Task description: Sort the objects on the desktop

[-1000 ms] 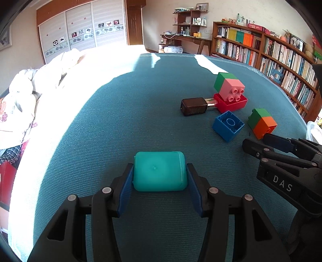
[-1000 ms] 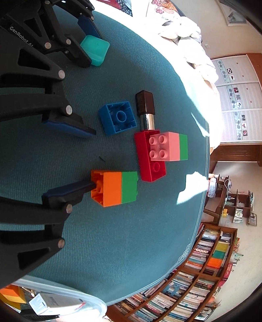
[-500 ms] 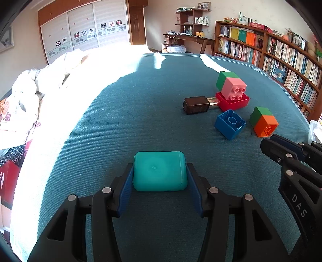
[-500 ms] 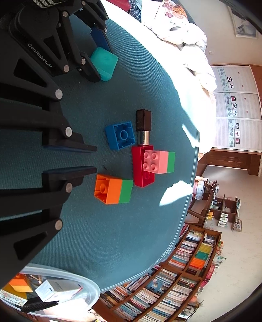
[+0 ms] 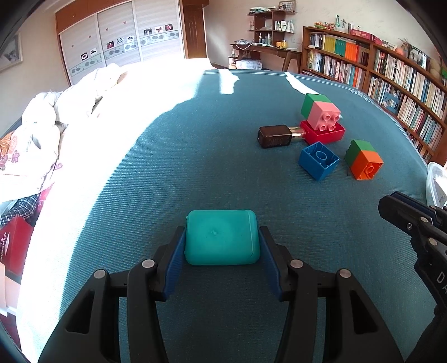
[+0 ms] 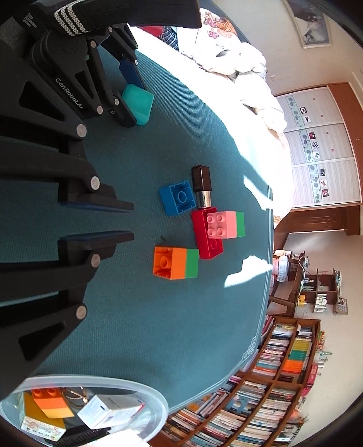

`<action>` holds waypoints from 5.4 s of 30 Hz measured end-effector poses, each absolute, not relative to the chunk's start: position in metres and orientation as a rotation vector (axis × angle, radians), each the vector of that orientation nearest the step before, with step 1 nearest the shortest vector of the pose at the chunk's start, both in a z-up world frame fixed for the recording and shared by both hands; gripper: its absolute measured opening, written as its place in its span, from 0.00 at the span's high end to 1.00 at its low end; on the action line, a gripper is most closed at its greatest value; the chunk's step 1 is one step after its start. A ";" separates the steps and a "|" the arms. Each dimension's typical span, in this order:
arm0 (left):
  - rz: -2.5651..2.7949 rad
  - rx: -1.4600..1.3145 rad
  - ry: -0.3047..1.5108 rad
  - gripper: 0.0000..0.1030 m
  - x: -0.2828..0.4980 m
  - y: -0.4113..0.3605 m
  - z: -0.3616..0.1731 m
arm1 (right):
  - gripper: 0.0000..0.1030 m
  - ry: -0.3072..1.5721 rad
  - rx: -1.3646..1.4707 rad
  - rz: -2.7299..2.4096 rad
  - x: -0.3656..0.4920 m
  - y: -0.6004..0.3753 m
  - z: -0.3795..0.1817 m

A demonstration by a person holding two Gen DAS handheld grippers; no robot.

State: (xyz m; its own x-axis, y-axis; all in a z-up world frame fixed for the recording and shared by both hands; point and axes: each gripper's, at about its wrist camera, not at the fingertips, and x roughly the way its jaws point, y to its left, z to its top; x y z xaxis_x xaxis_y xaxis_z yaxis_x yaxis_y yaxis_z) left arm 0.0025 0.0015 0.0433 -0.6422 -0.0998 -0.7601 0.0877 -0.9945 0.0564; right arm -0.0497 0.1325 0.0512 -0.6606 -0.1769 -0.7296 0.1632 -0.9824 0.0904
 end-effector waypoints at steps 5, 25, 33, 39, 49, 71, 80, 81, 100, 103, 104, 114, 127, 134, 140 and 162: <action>-2.765 1.272 -0.021 0.48 0.005 0.000 0.048 | 0.85 -0.177 1.231 -2.667 -0.044 0.152 0.043; -2.816 1.283 -0.048 0.48 0.001 0.018 0.053 | 0.85 -0.401 1.169 -2.708 -0.038 0.191 0.054; -2.832 1.309 -0.046 0.48 -0.003 0.022 0.047 | 0.54 -0.359 1.244 -2.701 -0.090 0.179 0.056; -2.836 1.331 -0.035 0.48 -0.011 0.022 0.042 | 0.54 -0.229 1.306 -2.725 -0.122 0.158 0.040; -2.844 1.321 -0.081 0.48 -0.020 0.034 0.039 | 0.65 -0.073 1.264 -2.794 -0.107 0.150 0.035; -2.969 1.279 -0.241 0.48 -0.022 0.102 0.063 | 0.66 -0.293 1.077 -2.950 -0.029 0.238 0.078; -3.072 1.273 -0.296 0.48 -0.021 0.147 0.076 | 0.67 -0.425 1.002 -3.079 0.002 0.304 0.094; -3.084 1.272 -0.302 0.48 -0.021 0.152 0.078 | 0.67 -0.439 0.998 -3.094 0.005 0.312 0.094; -3.051 1.218 -0.168 0.48 -0.023 0.128 0.092 | 0.56 -0.601 1.000 -2.931 -0.002 0.313 0.083; -3.004 1.204 -0.139 0.48 -0.024 0.107 0.089 | 0.52 -0.545 1.016 -2.834 -0.012 0.280 0.079; -2.994 1.206 -0.126 0.48 -0.023 0.102 0.088 | 0.52 -0.515 1.022 -2.810 -0.015 0.268 0.078; -2.959 1.258 -0.064 0.48 -0.020 0.074 0.072 | 0.51 -0.148 1.150 -2.787 -0.049 0.199 0.046; -2.942 1.295 -0.025 0.48 -0.025 0.063 0.064 | 0.55 -0.145 1.201 -2.700 -0.051 0.191 0.033; -3.024 1.286 -0.099 0.48 -0.023 0.093 0.075 | 0.55 -0.247 1.068 -2.838 -0.025 0.230 0.070; -3.140 1.284 -0.199 0.48 -0.019 0.140 0.086 | 0.55 -0.344 1.020 -3.024 -0.006 0.290 0.094; -3.562 1.629 -0.116 0.47 -0.035 0.285 0.108 | 0.36 -0.629 1.100 -3.276 0.022 0.412 0.086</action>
State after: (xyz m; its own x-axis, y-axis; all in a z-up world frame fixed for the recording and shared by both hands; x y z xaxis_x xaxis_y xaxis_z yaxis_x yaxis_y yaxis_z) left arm -0.0350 0.2855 0.1079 -0.4172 0.6163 -0.6679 -0.6583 -0.7116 -0.2454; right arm 0.0221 0.4117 0.0859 -0.7424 0.2296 -0.6294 -0.4463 -0.8701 0.2091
